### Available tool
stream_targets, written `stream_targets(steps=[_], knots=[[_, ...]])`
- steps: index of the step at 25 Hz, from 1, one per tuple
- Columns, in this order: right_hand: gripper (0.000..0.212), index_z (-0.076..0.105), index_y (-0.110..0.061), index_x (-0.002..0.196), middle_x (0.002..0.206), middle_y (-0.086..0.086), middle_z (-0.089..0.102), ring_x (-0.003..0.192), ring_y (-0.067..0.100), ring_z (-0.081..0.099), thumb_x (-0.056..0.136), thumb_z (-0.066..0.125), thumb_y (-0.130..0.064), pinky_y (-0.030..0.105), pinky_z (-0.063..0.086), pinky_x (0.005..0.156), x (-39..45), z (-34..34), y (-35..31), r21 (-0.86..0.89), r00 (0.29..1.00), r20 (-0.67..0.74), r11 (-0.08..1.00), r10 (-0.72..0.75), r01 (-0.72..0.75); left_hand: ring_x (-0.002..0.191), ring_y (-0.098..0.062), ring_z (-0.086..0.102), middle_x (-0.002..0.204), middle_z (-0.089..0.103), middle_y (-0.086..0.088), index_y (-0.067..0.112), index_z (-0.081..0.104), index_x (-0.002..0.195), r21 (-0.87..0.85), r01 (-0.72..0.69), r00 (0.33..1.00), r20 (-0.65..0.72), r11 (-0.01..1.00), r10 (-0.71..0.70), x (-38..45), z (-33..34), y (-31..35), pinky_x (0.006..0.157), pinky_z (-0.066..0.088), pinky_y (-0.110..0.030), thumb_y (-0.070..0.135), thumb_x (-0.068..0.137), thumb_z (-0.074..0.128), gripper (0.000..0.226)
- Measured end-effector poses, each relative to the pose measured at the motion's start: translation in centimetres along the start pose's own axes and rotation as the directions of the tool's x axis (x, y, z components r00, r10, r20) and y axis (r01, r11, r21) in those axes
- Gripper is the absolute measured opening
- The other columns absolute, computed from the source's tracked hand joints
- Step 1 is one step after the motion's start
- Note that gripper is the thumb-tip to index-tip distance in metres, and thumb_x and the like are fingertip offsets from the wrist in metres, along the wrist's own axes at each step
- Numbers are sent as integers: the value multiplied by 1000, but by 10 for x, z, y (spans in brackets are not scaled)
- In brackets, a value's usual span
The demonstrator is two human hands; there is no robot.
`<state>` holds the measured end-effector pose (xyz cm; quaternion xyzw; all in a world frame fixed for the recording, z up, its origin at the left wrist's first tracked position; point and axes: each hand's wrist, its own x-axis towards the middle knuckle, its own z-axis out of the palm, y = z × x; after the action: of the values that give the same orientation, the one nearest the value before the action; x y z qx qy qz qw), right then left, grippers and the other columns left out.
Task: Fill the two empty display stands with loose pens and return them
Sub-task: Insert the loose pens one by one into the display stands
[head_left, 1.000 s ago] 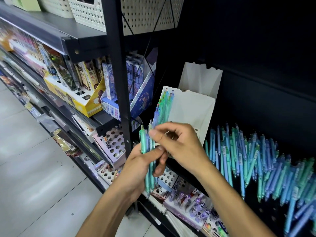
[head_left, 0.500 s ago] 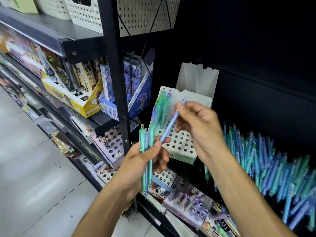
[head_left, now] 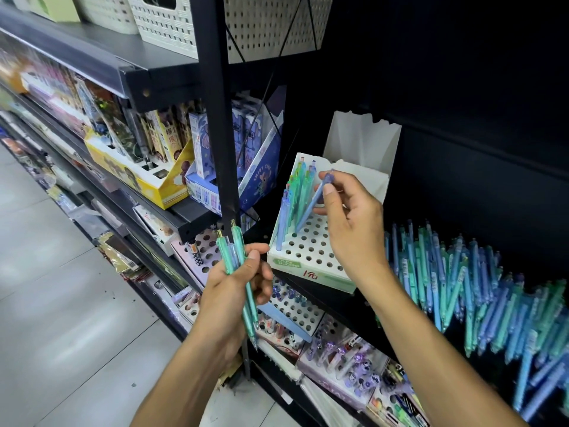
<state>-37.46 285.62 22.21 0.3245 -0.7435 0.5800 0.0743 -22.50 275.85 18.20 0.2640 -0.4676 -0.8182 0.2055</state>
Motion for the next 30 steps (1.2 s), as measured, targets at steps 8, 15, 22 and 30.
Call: stream_targets(steps=[8, 15, 22, 30], knots=[[20, 69, -11, 106, 82, 1, 72, 72, 19, 66, 101, 55, -24, 42, 56, 70, 6, 9, 2, -297, 991, 127, 951, -46, 82, 53, -15, 47, 70, 57, -6, 8, 67, 108, 62, -29, 994, 103, 998, 22, -5, 6, -1, 50, 36, -28, 15, 100, 50, 20], [12, 75, -22, 88, 68, -17, 66, 54, 10, 50, 88, 72, -33, 28, 44, 53, -41, -1, -26, 99, 961, 263, 989, 81, -110, 46, -14, 35, 59, 45, -4, 6, 57, 81, 162, -30, 961, 277, 986, -16, -7, 12, 4, 45, 30, -23, 19, 95, 56, 19], [8, 72, -6, 93, 87, 14, 73, 66, 16, 66, 88, 66, -8, 24, 54, 57, -27, -24, -25, 517, 931, 100, 781, 352, -351, 88, -24, 65, 90, 71, -10, 22, 73, 103, 305, -107, 929, 369, 946, -14, -9, 11, 3, 81, 53, -40, 26, 93, 53, 23], [6, 68, -21, 98, 84, -3, 71, 75, 15, 71, 93, 64, -21, 36, 61, 69, -25, -8, -3, 138, 991, -123, 989, 60, -43, 95, -13, 64, 104, 71, 2, 28, 70, 106, 301, -175, 983, -4, 937, 185, 3, 6, 4, 79, 50, -31, 22, 103, 47, 24]])
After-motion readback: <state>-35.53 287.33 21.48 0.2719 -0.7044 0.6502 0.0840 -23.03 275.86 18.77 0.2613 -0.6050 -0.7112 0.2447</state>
